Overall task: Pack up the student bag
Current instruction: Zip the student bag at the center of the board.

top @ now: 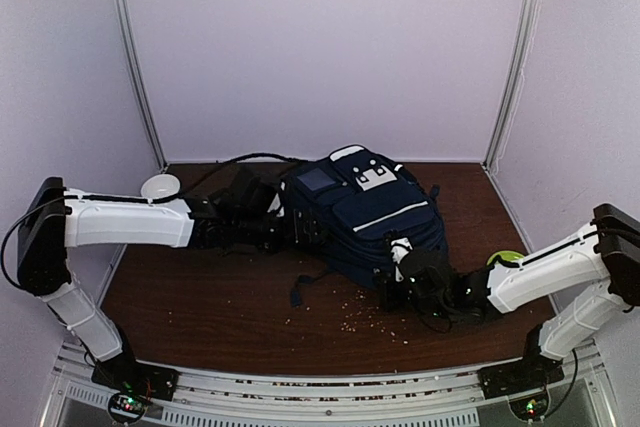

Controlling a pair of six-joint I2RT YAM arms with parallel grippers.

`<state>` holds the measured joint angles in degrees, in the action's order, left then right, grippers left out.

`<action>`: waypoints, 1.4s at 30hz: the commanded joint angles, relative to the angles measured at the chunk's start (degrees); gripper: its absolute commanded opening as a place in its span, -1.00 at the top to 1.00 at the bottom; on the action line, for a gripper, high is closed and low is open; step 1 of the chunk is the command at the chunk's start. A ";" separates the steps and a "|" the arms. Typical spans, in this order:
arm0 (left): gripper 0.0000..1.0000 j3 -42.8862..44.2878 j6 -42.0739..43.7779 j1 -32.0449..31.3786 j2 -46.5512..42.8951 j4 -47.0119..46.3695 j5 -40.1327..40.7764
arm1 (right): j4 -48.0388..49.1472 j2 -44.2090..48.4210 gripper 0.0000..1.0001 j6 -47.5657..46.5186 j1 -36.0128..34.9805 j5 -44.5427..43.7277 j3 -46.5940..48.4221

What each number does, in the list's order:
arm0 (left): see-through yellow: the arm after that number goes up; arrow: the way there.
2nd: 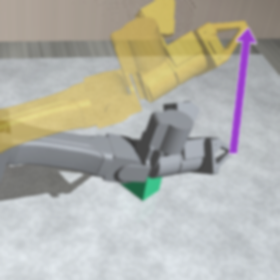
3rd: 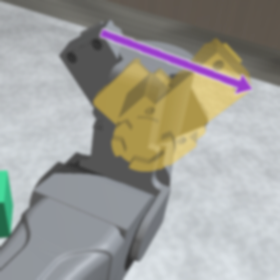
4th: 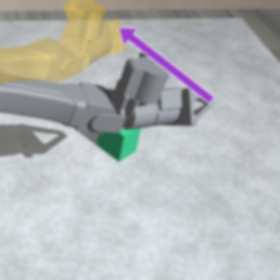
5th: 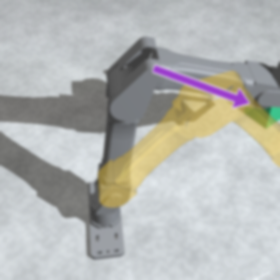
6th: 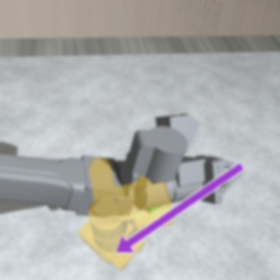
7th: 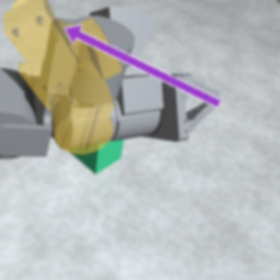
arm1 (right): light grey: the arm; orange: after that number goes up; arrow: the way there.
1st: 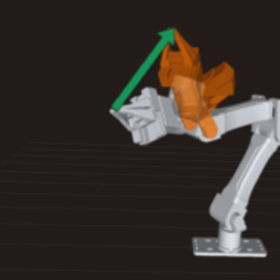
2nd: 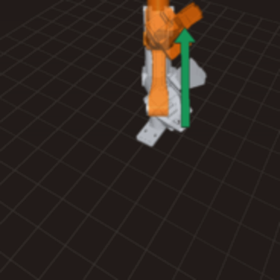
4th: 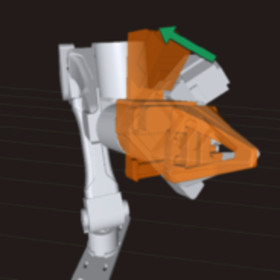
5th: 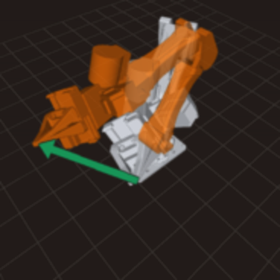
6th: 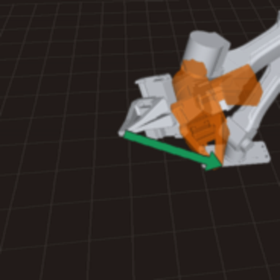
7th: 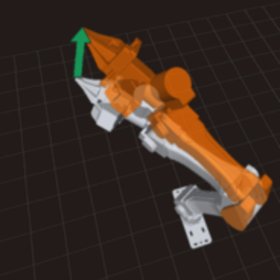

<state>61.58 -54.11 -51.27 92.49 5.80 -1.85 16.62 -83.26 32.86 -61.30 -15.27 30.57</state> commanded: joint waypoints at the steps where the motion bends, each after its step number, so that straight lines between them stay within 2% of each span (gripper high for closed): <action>1: -0.76 -0.05 -17.10 -0.07 1.71 -4.35 -5.56 | 2.99 -1.13 1.00 -1.28 0.33 -1.00 2.09; 4: -0.81 -0.24 -22.84 -0.41 4.01 -5.85 -7.36 | 3.63 -1.73 1.00 -1.35 0.38 -0.53 2.05; 10: -0.86 3.19 -27.79 -0.41 10.07 -9.17 -11.32 | 3.18 -1.29 1.00 -2.34 0.37 -0.19 1.93; 16: -0.81 3.43 -32.44 -0.35 13.86 -12.04 -12.27 | 2.40 -0.16 1.00 -3.31 0.39 -0.47 1.66; 25: -0.67 7.67 -33.46 0.73 19.52 -11.58 -12.86 | 2.72 0.96 1.00 -3.64 0.33 0.00 0.43; 32: -0.34 8.67 -33.89 0.90 22.10 -12.13 -13.09 | 2.88 1.52 1.00 -3.74 0.30 0.30 0.05; 38: -0.22 10.73 -32.82 1.61 24.32 -11.35 -12.66 | 2.60 1.61 1.00 -4.41 -0.30 0.71 0.19; 42: 0.15 11.57 -32.28 2.07 26.09 -12.28 -13.18 | 1.48 2.20 1.00 -4.78 -0.82 0.72 0.22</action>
<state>71.18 -87.42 -50.39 116.20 -4.51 -15.49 17.65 -83.50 29.39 -61.43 -14.76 30.81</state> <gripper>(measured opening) 0.498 0.014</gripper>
